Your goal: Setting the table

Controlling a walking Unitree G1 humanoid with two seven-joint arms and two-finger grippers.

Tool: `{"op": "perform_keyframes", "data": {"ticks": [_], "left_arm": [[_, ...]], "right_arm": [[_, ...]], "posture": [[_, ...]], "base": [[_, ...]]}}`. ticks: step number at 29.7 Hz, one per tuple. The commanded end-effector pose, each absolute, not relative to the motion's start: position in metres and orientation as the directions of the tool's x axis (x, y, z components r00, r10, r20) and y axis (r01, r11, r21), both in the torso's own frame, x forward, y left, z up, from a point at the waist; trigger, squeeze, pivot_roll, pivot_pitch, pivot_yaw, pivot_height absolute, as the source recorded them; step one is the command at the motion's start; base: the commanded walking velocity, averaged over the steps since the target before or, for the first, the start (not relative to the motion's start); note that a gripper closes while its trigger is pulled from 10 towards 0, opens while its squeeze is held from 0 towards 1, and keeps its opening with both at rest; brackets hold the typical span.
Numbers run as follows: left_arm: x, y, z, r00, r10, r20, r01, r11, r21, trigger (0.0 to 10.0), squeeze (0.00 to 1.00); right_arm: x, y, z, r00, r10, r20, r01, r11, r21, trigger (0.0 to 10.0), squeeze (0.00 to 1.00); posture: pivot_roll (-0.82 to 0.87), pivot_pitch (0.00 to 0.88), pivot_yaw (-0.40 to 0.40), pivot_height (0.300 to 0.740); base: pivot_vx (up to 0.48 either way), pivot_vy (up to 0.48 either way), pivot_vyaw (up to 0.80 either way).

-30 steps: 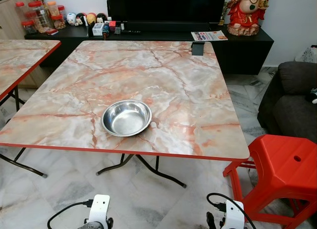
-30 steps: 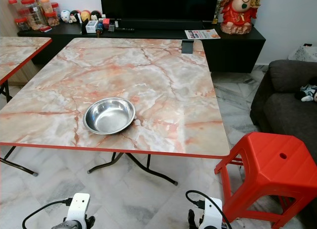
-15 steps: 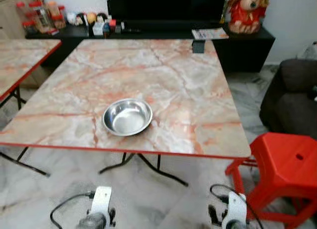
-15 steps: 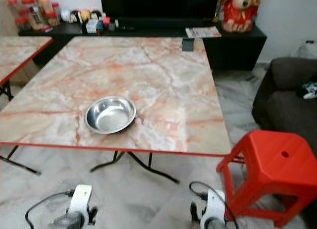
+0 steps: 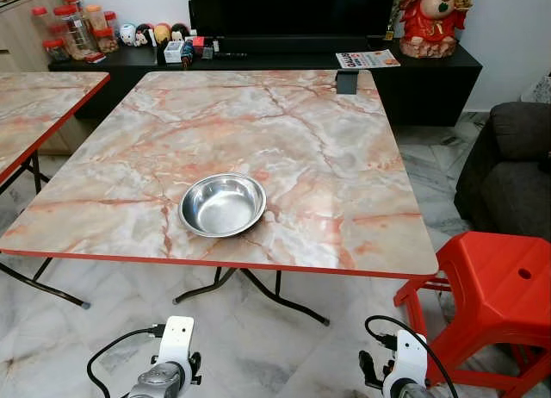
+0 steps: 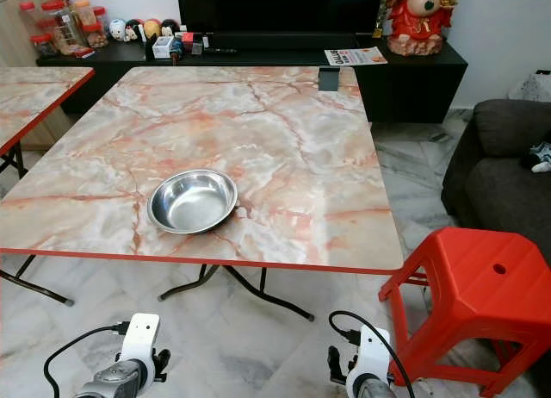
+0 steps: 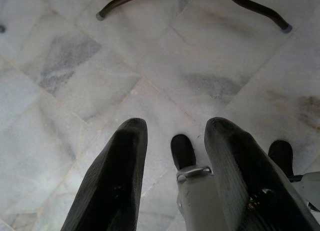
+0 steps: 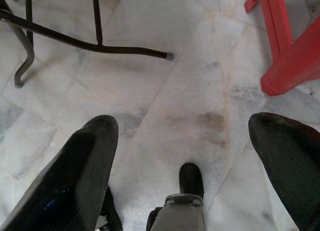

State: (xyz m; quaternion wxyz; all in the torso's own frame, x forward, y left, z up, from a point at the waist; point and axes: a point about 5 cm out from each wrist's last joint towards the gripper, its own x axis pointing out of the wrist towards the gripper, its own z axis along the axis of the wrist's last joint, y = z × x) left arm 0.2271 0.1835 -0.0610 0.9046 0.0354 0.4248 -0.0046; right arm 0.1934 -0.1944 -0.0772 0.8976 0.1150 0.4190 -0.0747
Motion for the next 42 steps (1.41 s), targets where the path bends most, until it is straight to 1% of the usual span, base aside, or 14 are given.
{"op": "perform_keyframes", "data": {"ticks": [1,7,11,22,28,36,42], "left_arm": [[0.2256,0.1867,-0.0617,0.635,0.034,-0.771,0.027,0.997,0.066,10.0,0.00],[0.2211,0.1860,-0.0645,0.627,0.035,-0.778,0.016,0.998,0.058,10.0,0.00],[0.2170,0.1820,-0.0675,0.622,0.034,-0.782,-0.001,0.999,0.043,10.0,0.00],[0.2175,0.1811,-0.0673,0.622,0.030,-0.782,0.001,0.999,0.039,10.0,0.00],[0.2205,0.1812,-0.0654,0.631,0.027,-0.776,0.003,0.999,0.037,10.0,0.00],[0.2195,0.1806,-0.0662,0.625,0.022,-0.780,0.003,1.000,0.031,10.0,0.00],[0.2176,0.1820,-0.0671,0.620,0.027,-0.784,0.004,0.999,0.037,10.0,0.00]], "right_arm": [[0.1954,-0.1930,-0.0765,0.639,-0.034,-0.769,0.240,0.958,0.156,10.0,0.00],[0.1956,-0.1940,-0.0761,0.643,-0.028,-0.765,0.232,0.959,0.160,10.0,0.00],[0.1932,-0.1993,-0.0764,0.639,-0.032,-0.769,0.224,0.964,0.146,10.0,0.00],[0.1993,-0.1960,-0.0738,0.650,-0.024,-0.760,0.211,0.966,0.150,10.0,0.00],[0.1973,-0.1929,-0.0752,0.647,-0.018,-0.762,0.207,0.966,0.153,10.0,0.00],[0.1925,-0.1963,-0.0772,0.638,-0.029,-0.770,0.215,0.966,0.142,10.0,0.00],[0.1928,-0.1951,-0.0774,0.635,-0.028,-0.772,0.213,0.967,0.140,10.0,0.00]], "posture": [[-0.09,0.000,0.036,0.740],[-0.09,0.000,0.022,0.740],[-0.09,0.000,-0.003,0.740],[-0.09,0.000,0.004,0.740],[-0.10,0.000,0.012,0.740],[-0.10,0.000,0.015,0.740],[-0.09,0.000,0.009,0.740]], "base": [[0.000,0.000,0.00],[0.000,0.000,0.00],[0.000,0.000,0.00],[0.000,0.000,0.00],[0.000,0.000,0.00],[0.000,0.000,0.00],[0.000,0.284,0.00]]}}
